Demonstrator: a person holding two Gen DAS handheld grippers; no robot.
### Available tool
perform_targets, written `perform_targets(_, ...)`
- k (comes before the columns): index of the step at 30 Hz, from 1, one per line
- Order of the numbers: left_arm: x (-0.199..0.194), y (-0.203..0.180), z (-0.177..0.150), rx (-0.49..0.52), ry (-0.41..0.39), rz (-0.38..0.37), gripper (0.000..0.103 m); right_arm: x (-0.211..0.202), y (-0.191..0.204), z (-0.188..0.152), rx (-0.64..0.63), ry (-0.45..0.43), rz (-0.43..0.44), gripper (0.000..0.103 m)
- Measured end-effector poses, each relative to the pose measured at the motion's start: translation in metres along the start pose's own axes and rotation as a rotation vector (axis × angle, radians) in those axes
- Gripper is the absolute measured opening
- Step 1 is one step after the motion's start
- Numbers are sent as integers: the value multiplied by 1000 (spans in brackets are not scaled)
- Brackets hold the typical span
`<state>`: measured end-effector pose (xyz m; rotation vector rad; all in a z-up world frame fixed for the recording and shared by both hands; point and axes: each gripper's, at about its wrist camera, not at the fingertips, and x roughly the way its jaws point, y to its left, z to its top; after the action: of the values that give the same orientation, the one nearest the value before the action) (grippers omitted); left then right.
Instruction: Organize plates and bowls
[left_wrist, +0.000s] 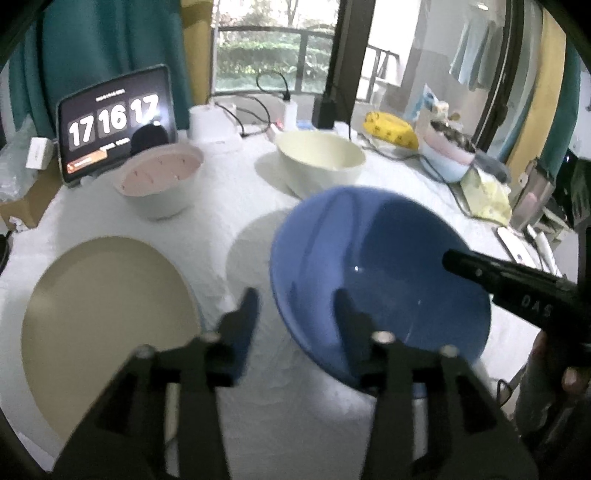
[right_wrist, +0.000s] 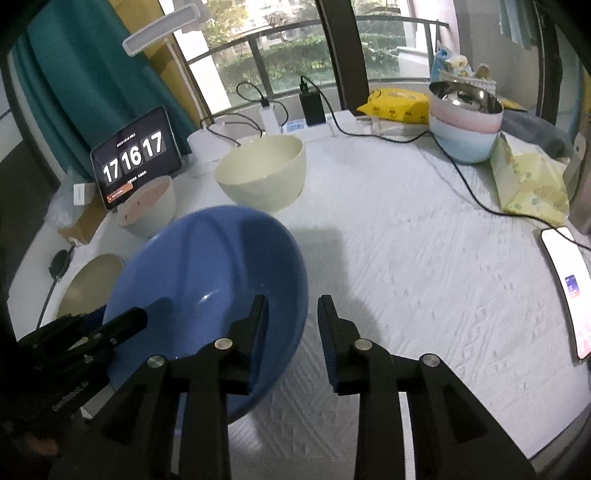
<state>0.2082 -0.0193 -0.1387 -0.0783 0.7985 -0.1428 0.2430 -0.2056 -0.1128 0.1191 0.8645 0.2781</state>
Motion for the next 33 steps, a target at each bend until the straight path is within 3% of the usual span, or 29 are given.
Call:
perform_targets(12,-20,15,34,-20,-73,19,47,-15,-1,23,-15,-60,-11,29)
perform_targets(33,4,25,97,-26,-47,-16,47,1,-10,72,-50,-76,6,29)
